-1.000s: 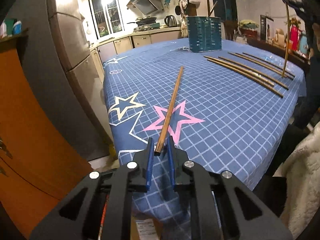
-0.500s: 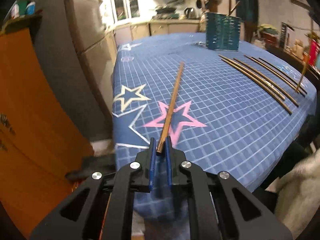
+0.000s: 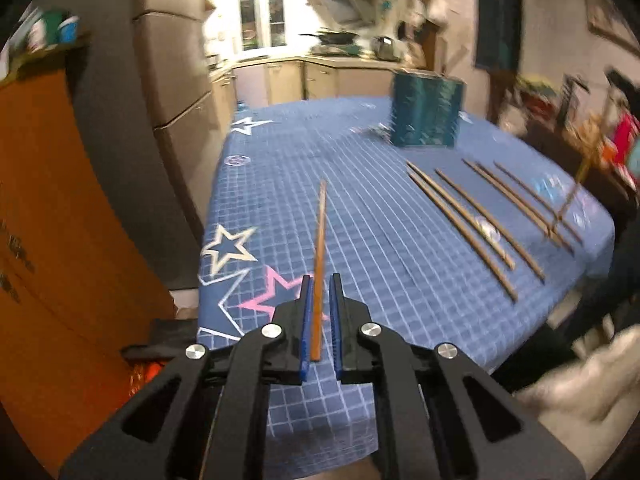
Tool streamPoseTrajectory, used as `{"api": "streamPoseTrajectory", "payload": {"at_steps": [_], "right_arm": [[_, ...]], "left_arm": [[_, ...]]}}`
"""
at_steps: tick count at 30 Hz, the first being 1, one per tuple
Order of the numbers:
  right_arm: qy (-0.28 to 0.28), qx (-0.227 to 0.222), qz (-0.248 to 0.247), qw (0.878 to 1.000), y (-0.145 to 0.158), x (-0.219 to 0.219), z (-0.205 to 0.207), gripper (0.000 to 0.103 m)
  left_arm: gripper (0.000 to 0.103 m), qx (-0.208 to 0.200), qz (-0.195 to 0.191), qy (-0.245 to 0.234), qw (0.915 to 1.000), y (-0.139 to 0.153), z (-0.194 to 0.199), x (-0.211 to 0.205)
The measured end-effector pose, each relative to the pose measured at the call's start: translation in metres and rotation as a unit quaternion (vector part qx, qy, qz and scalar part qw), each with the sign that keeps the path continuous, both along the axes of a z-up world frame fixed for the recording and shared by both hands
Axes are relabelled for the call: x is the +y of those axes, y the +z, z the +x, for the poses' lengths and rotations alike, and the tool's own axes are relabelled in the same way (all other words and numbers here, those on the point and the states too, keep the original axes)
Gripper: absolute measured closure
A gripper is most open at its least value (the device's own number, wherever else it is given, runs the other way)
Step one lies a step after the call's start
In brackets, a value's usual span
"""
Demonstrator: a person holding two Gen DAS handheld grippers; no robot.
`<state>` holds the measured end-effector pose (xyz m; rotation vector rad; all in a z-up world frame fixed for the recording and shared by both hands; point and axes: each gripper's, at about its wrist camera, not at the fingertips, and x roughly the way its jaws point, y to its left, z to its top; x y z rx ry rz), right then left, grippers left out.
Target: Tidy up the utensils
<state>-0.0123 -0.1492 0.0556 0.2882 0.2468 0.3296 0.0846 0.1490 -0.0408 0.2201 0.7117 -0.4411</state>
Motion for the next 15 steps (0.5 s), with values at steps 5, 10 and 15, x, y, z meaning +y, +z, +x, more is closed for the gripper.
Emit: {"api": "streamPoseTrajectory", "payload": {"at_steps": [5,10,15], "right_arm": [[0.006,0.006,0.001,1.0,-0.005,-0.001,-0.001,0.096],[0.008,0.012,-0.001,1.0,-0.003,0.002,0.003,0.096],[0.015,0.011,-0.005,1.0,-0.002,0.011,0.002,0.096]], "left_arm": [[0.08,-0.009,0.035,0.01,0.9993,-0.029,-0.006,0.002],[0.069,-0.028,0.03,-0.004,0.9992,-0.043,-0.017,0.001],[0.069,-0.03,0.023,0.003,0.9993,-0.059,-0.008,0.008]]}}
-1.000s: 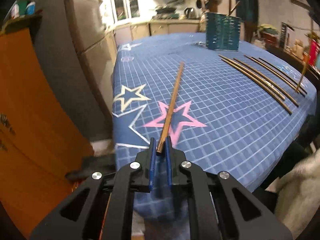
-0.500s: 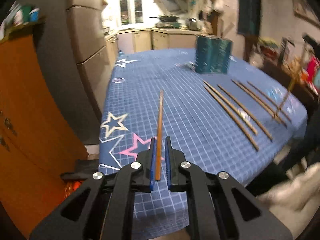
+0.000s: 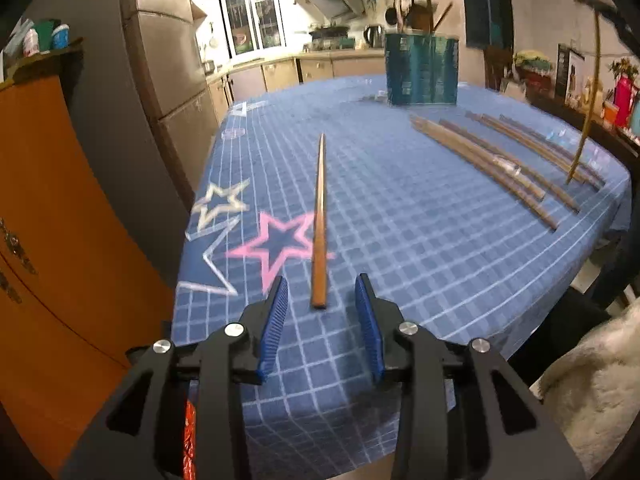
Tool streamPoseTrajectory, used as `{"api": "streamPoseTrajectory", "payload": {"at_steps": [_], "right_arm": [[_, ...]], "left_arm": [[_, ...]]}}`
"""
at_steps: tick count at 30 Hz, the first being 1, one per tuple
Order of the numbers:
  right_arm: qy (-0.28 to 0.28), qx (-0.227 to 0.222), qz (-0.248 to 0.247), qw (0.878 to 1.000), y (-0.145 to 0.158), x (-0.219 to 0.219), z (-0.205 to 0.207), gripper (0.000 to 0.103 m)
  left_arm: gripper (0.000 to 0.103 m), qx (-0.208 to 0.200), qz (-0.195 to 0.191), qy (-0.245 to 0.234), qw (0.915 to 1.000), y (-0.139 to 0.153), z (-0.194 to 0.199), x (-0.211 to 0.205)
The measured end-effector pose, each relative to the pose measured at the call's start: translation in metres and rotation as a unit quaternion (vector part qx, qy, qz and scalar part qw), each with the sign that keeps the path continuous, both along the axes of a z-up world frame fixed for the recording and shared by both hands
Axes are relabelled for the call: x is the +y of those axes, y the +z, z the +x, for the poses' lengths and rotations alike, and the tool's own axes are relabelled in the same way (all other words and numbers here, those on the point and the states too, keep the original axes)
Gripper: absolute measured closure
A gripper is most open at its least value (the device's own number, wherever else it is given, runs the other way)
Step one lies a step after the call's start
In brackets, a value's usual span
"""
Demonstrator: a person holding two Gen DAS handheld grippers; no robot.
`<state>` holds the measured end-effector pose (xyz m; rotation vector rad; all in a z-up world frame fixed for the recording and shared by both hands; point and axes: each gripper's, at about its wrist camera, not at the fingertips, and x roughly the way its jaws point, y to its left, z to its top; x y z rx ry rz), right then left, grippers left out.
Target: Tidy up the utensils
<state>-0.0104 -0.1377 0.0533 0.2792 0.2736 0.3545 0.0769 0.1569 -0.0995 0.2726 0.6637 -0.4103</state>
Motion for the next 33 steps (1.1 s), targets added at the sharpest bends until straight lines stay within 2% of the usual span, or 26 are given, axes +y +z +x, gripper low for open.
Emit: {"api": "streamPoseTrajectory", "payload": {"at_steps": [1,3,6,9,15,19,28,33], "right_arm": [[0.0,0.0,-0.002,1.0,0.0,0.001,-0.001,0.096],[-0.004,-0.001,-0.003,1.0,0.001,0.003,-0.002,0.096],[-0.007,-0.001,-0.003,1.0,0.002,0.004,-0.002,0.096],[-0.005,-0.003,-0.008,1.0,0.004,0.007,-0.003,0.096],[-0.008,-0.012,-0.006,1.0,0.009,0.007,-0.008,0.096],[-0.011,-0.018,-0.004,1.0,0.011,0.004,-0.012,0.096],[-0.011,-0.026,-0.001,1.0,0.014,-0.004,-0.016,0.096],[-0.006,-0.033,-0.005,0.999,0.017,-0.004,-0.015,0.096]], "left_arm": [[0.07,0.001,-0.005,0.0,1.0,-0.001,-0.001,0.001],[0.08,0.012,-0.028,-0.006,0.9995,0.0,0.0,0.004],[0.092,0.0,-0.025,-0.01,0.9996,-0.003,-0.001,0.002],[0.097,0.001,-0.037,0.006,0.9993,-0.003,-0.001,0.003],[0.098,0.018,-0.042,0.03,0.9985,0.0,0.004,-0.003],[0.098,0.03,-0.059,0.042,0.9969,0.006,0.003,-0.003],[0.098,0.013,-0.085,0.04,0.9955,0.051,-0.002,-0.009],[0.098,0.002,-0.085,0.042,0.9955,0.078,0.002,-0.014]]}}
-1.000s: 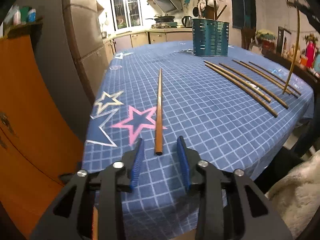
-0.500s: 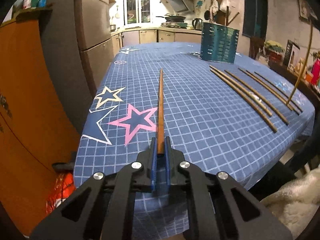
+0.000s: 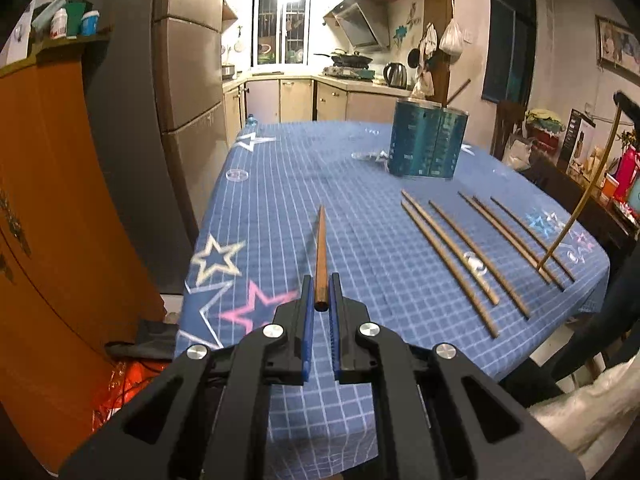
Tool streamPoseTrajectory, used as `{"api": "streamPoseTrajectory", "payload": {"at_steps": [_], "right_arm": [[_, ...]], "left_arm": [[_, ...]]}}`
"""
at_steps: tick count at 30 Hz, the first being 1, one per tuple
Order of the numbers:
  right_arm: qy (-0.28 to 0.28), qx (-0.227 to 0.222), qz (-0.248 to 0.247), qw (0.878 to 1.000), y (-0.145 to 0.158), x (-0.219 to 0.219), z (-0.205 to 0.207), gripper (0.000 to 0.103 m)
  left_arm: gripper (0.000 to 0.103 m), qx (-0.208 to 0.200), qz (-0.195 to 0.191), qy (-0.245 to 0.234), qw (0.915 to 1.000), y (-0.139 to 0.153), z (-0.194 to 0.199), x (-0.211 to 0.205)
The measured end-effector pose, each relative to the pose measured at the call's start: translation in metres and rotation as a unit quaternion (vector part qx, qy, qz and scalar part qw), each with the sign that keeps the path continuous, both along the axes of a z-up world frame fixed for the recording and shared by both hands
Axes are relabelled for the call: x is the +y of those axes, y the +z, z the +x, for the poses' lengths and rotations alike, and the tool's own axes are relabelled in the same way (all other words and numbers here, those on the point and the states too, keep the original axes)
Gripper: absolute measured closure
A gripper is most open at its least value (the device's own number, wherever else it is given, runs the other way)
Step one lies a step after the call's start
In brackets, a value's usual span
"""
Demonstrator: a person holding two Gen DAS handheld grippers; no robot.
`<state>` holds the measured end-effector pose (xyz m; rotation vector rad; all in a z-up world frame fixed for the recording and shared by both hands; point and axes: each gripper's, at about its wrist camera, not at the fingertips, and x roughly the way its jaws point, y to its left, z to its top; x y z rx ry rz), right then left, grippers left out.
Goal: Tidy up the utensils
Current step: 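Carry both held chopsticks over the silver wire basket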
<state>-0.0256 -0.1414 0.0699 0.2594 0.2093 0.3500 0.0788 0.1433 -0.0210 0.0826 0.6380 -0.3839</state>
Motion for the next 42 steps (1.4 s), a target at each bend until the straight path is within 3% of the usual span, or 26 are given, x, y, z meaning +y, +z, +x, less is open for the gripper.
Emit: {"api": "streamPoseTrajectory", "payload": {"at_steps": [19,31,42], "right_arm": [[-0.011,-0.005,-0.041,0.999,0.017,0.0,0.048,0.096],[-0.027,0.027,-0.07,0.997,0.018,-0.003,0.092,0.096],[-0.032,0.034,-0.099,0.994,0.037,-0.001,0.104,0.096]], "left_arm": [[0.098,-0.077,-0.019,-0.011,0.9968,0.091,0.031,-0.032],[0.098,-0.086,-0.03,-0.047,0.9947,0.12,0.066,-0.071],[0.098,-0.093,-0.035,-0.091,0.9909,0.147,0.076,-0.114]]}}
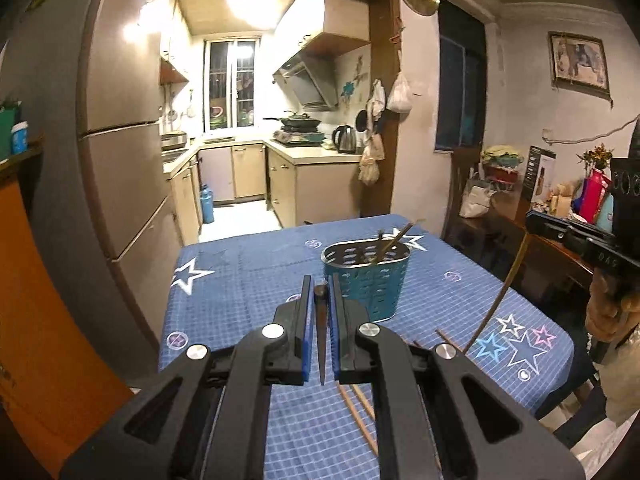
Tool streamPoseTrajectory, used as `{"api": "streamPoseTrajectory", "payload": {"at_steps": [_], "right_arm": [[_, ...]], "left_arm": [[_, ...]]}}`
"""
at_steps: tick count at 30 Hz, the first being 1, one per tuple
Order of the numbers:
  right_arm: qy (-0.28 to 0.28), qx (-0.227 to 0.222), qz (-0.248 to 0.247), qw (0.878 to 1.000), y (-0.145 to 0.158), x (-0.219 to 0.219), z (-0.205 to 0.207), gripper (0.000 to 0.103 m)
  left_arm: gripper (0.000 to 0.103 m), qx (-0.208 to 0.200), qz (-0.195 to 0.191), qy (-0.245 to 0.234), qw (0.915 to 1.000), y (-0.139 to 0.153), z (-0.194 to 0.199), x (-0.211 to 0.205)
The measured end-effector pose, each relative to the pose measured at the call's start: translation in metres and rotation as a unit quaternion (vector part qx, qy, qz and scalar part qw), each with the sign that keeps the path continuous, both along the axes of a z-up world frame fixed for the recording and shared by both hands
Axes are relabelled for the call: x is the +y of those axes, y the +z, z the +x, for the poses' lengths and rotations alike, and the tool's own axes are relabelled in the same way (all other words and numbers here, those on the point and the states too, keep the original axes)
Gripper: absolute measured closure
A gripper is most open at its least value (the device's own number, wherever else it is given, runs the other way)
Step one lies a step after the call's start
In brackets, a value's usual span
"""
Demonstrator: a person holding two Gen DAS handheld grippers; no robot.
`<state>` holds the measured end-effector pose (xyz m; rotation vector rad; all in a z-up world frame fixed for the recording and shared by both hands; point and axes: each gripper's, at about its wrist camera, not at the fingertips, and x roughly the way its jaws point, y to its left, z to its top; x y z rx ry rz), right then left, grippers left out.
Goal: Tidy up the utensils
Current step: 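Carry both held chopsticks over the silver wire basket, then lower the chopsticks into the silver basket and open both tools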
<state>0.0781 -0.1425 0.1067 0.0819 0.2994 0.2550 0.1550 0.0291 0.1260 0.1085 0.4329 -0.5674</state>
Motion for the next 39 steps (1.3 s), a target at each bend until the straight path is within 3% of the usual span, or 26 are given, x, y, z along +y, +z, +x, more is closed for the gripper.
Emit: {"api": "streamPoseTrajectory", "payload": {"at_steps": [10,22,28,39], "right_arm": [[-0.014,-0.024,-0.015,0.999,0.053,-0.016,0.009,0.096],[-0.08,-0.06,-0.021,0.995,0.115,-0.045,0.088,0.096],[-0.097,-0.061,-0.01,0.993,0.107,-0.05,0.129,0.096],[-0.1,-0.014,0.001,0.995,0.056,-0.045,0.18,0.096]], "left_arm": [[0.098,-0.022,-0.002,-0.041,0.9989,0.054,0.028,-0.047],[0.098,-0.052,0.004,-0.054,0.9972,0.095,0.091,-0.11],[0.098,-0.036,0.008,-0.054,0.9978,0.077,0.125,-0.133],[0.097,0.008,0.019,-0.035,0.9992,0.026,0.167,-0.135]]}}
